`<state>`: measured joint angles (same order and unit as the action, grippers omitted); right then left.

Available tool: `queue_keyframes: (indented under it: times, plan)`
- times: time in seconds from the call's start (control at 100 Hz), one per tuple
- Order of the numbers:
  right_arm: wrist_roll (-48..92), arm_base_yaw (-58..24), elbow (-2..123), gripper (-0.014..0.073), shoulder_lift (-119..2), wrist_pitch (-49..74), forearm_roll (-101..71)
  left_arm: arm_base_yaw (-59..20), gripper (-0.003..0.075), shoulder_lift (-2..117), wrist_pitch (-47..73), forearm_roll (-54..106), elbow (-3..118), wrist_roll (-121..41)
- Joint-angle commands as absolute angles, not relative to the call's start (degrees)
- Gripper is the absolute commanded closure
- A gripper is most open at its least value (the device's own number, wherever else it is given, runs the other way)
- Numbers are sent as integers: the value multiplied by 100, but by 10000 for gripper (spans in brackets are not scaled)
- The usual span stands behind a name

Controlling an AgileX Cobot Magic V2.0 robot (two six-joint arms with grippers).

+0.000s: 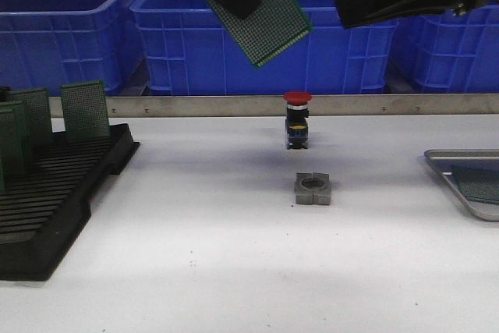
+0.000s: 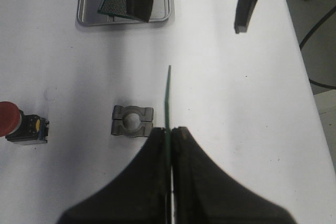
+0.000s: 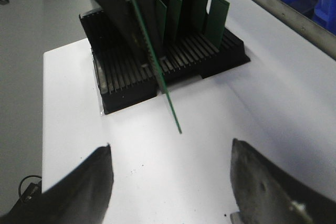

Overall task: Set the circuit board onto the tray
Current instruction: 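Grasp the second board with the right gripper beside the left gripper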

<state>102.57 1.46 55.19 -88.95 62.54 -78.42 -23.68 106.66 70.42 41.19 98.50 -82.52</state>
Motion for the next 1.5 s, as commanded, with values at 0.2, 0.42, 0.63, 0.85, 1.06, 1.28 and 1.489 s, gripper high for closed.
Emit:
queue_keyframes:
  times: [0.2,0.42,0.63,0.85,1.06,1.28,1.489]
  plan:
    - [10548,-352,5651,97,-8674,5749,-8396,-2421,738,10356,7291,4495,9977,-8203]
    - [10840,-672,5651,97,-8674,5424,-8759,-2421,738,10356,7291,4495,9977,-8203]
    - [11001,-902,5651,104,-8713,5112,-8907,-2421,738,10356,7291,4495,9977,-8193]
    - [11070,-908,5651,183,-8909,5248,-9016,-2421,738,10356,7291,4495,9977,-8193]
    - [11070,-927,5663,206,-8981,5356,-9041,-2421,738,10356,7291,4495,9977,-8193]
    - [11070,-927,5825,465,-8981,5564,-9041,-2421,738,10356,7291,4495,9977,-8193]
    - [11070,-927,5982,666,-8981,5654,-9041,-2421,737,10356,7291,4495,9977,-8193]
